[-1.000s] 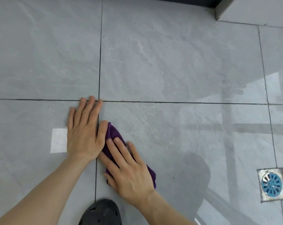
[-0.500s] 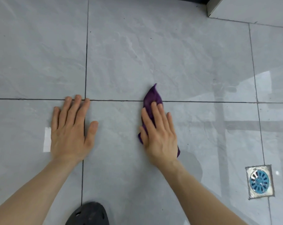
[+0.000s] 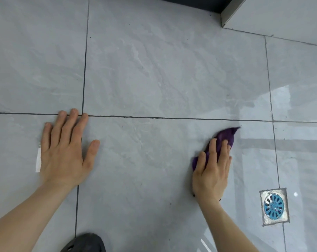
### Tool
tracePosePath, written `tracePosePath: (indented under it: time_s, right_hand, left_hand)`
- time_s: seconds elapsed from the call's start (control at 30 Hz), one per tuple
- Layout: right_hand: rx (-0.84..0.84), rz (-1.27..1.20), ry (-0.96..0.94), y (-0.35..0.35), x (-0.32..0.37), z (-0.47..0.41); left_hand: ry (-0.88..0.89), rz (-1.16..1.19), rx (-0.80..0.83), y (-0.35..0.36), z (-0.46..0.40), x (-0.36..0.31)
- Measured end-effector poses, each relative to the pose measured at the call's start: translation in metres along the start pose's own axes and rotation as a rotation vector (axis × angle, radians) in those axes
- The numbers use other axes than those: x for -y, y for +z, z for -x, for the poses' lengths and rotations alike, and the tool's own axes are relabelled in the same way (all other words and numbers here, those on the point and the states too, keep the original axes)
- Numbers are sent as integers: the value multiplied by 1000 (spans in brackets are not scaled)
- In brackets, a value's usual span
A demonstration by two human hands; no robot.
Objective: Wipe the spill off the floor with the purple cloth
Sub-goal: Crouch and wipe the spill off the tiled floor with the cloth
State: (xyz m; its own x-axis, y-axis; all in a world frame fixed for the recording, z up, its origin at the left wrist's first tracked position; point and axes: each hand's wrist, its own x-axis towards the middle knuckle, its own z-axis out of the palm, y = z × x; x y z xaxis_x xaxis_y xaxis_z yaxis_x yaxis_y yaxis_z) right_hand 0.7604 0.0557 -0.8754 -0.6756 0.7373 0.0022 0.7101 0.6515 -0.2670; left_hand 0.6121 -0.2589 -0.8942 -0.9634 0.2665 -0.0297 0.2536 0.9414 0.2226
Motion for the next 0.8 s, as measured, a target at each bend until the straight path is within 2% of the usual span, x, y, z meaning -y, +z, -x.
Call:
tracePosePath:
  time_s: [0.1,0.27,0.4,0.47,0.5,0.6,0.63,0.7,0.73,0.8]
  right_hand:
    - [-14,4,-14,9,21,32]
    - [83,-20,-256,29,67,63]
    - [88,-116,-313,18,70,59]
    - [62,-257,-252,4,72,50]
    - [71,-348,-154,-5,75,45]
    - [311,-625,207,-37,84,27]
    - [410,-625,248,-44,83,24]
    - [511,-484,184,-52,81,26]
    - [469,-408,110,-52,76,30]
    - [266,-300,-39,-47,62,47]
  left_hand:
    - [-2,5,-15,1,0,-1]
    - [-3,6,-17,0,0,-2]
    - [0,2,-15,1,1,-1]
    - [0,3,-18,1,-1,-1]
    - [1,-1,-16,1,-1,-2]
    - [-1,-8,-3,-1,0,-3]
    - [1,-10,0,-1,1,-3]
    - [0,-13,1,-1,1,-2]
    - [-2,-15,-1,0,1,-2]
    - [0,-19,-4,0,1,-1]
